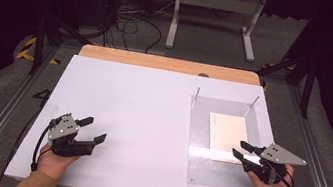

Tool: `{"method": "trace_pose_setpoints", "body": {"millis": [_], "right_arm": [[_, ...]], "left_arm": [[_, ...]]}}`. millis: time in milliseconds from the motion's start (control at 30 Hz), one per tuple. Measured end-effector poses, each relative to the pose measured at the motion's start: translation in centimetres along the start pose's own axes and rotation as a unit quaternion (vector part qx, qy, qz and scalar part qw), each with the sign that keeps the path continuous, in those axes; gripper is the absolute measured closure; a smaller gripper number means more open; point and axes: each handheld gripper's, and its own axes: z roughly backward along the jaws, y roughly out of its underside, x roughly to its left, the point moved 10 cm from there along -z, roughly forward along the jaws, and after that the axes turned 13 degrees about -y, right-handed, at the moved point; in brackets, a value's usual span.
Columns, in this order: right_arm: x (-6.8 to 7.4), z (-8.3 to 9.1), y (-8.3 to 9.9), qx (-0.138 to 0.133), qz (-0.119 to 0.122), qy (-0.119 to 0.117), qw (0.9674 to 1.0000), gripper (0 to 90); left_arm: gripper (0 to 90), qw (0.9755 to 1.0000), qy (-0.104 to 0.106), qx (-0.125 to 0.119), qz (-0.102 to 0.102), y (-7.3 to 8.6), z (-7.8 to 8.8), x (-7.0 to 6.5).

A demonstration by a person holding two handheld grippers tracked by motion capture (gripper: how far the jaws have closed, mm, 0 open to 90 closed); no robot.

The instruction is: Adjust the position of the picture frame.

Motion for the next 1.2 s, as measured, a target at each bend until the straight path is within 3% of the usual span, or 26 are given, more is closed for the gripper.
{"method": "trace_pose_setpoints", "body": {"millis": [233, 400, 533, 633, 733, 933, 1100, 1200], "right_arm": [[-0.5, 0.3, -0.4, 0.011, 0.005, 0.009, 0.9999, 56.7], [-2.2, 0.2, -1.1, 0.017, -0.012, 0.009, 0.9997, 58.1], [-3.6, 0.1, -1.0, 0.039, -0.016, 0.016, 0.999, 60.1], [-4.8, 0.0, -0.8, 0.043, -0.039, 0.007, 0.9983, 60.3], [-6.6, -0.2, -0.1, 0.059, -0.076, -0.001, 0.9954, 62.1], [-8.8, 0.0, 0.6, 0.074, -0.1, 0.012, 0.9922, 69.8], [-10.3, -0.1, 1.9, 0.093, -0.133, 0.016, 0.9866, 87.0], [-11.4, -0.1, 2.6, 0.104, -0.147, 0.031, 0.9833, 89.1]], "left_arm": [[26.6, 1.0, -0.003, 0.003, 0.006, 0.1, 0.0, 0.4], [26.5, 1.0, -0.004, 0.006, 0.007, 0.2, -0.1, 0.5], [26.4, 0.9999, -0.005, 0.01, 0.005, 0.3, -0.2, 0.5], [26.4, 0.9999, -0.003, 0.013, 0.006, 0.4, -0.3, 0.4], [26.4, 0.9998, -0.002, 0.017, 0.005, 0.6, -0.4, 0.1], [26.3, 0.9998, 0.001, 0.017, 0.003, 0.6, -0.4, -0.1], [26.4, 0.9997, 0.005, 0.024, -0.002, 1.0, -0.6, -0.4], [26.3, 0.9996, 0.006, 0.026, -0.004, 1.0, -0.6, -0.7]]}}
